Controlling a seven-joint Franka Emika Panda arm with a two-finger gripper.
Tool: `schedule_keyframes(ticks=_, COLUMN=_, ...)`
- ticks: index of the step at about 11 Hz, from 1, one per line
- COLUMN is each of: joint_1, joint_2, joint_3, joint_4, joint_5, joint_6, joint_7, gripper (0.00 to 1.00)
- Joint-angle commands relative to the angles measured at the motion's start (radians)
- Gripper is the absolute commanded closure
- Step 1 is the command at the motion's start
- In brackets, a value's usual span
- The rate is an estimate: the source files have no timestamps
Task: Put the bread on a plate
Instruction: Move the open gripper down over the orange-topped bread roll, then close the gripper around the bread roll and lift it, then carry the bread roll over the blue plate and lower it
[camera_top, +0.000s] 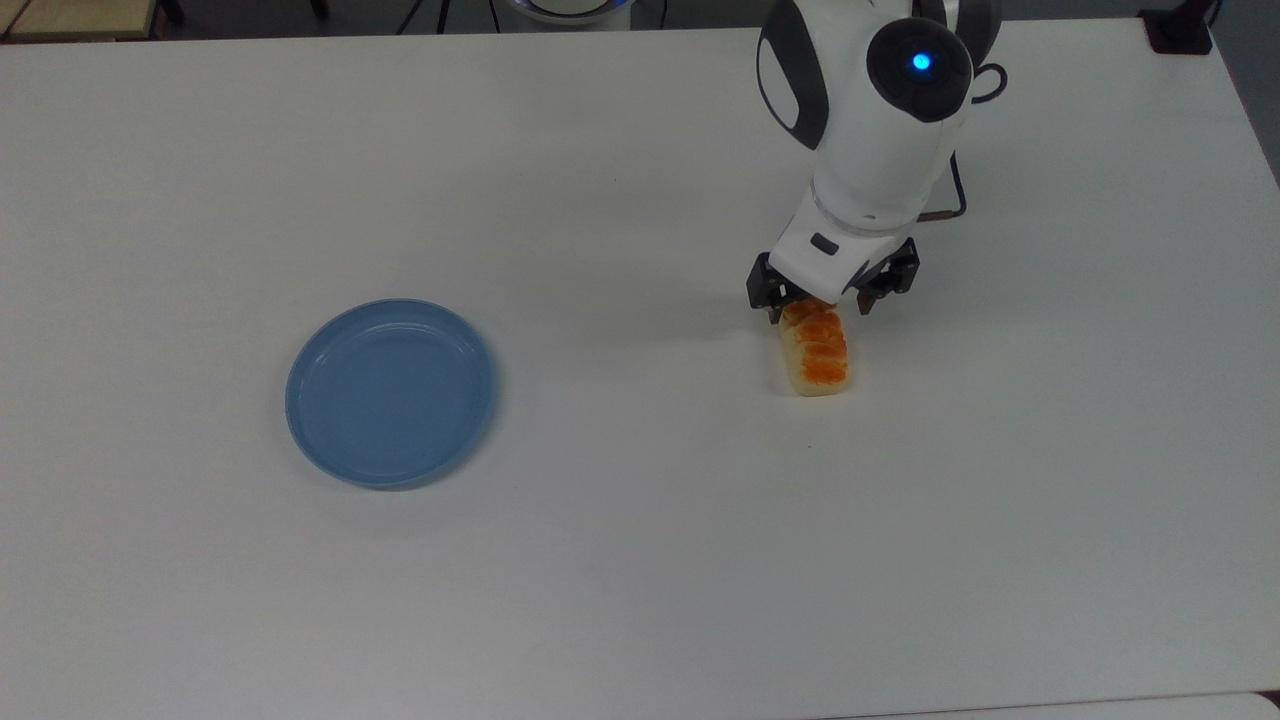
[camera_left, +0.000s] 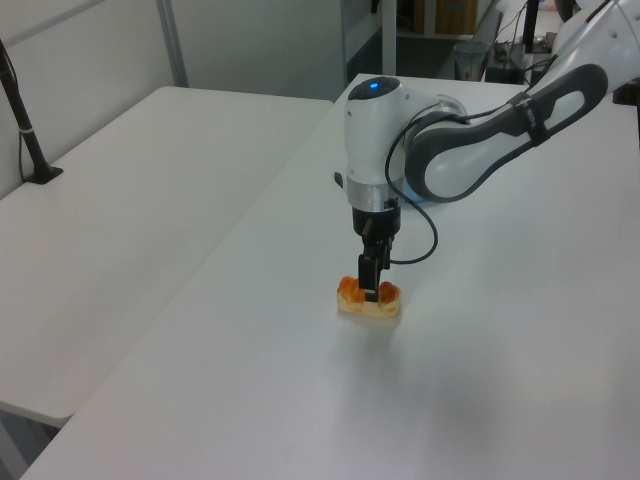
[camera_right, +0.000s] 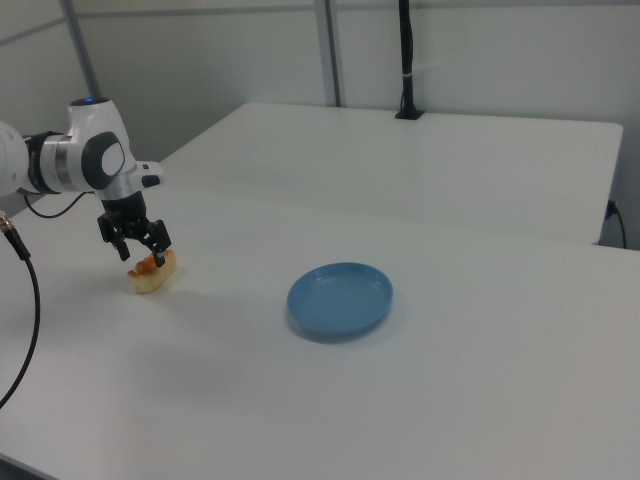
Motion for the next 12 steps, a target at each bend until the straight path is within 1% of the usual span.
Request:
schedule_keyframes(ticks=1, joint_1=0.020, joint_2=0.051, joint_3=-0.012, joint_4=0.025, joint_5=-0.033, joint_6=0.061, joint_7=0.063, gripper=0.10)
schedule_keyframes(ticks=2, joint_1=0.023, joint_2=0.071, joint_3=-0.012, joint_4=0.029, joint_5=-0.050, joint_6=0.075, joint_7=0.068, gripper=0.12)
schedule_keyframes(ticks=3, joint_1=0.027, joint_2=0.077, joint_3=-0.012, joint_4=0.029, joint_5=-0.062, joint_6=0.076, joint_7=0.069, gripper=0.18)
schedule_keyframes(ticks=5, joint_1=0.028, joint_2=0.071, joint_3=-0.014, joint_4=0.029, joint_5=-0.074, joint_6=0.070, joint_7=0.065, gripper=0.38)
schedule_keyframes(ticks=6, joint_1=0.024, joint_2=0.055, joint_3=-0.021, joint_4=0.029, joint_5=-0.074, joint_6=0.061, joint_7=0.056, gripper=0.44)
schedule_keyframes(ticks=7, joint_1=0.013, joint_2=0.029, joint_3=-0.024, joint_4=0.029, joint_5=-0.074, joint_6=0.057, joint_7=0.027, gripper=0.44)
schedule_keyframes(ticks=8, joint_1=-0.012, joint_2=0.007, joint_3=-0.039, joint_4=0.029, joint_5=-0.074, joint_6=0.023, joint_7=-0.030, gripper=0.44)
schedule_keyframes(ticks=9, joint_1=-0.053, joint_2=-0.018, joint_3=-0.050, joint_4=0.029, joint_5=-0.073, joint_6=-0.023, joint_7=-0.117, gripper=0.44)
schedule_keyframes(ticks=10, joint_1=-0.097, joint_2=-0.031, joint_3=-0.052, joint_4=0.029, joint_5=-0.073, joint_6=-0.037, joint_7=-0.192, gripper=0.44)
schedule_keyframes(ticks=11, joint_1=-0.166, joint_2=-0.033, joint_3=-0.066, joint_4=0.029, joint_5=-0.076, joint_6=-0.042, joint_7=-0.251, gripper=0.42)
schedule_keyframes(ticks=12, joint_1=-0.241, joint_2=-0.022, joint_3=-0.072, joint_4=0.030, joint_5=-0.076, joint_6=-0.042, joint_7=-0.354, gripper=0.42)
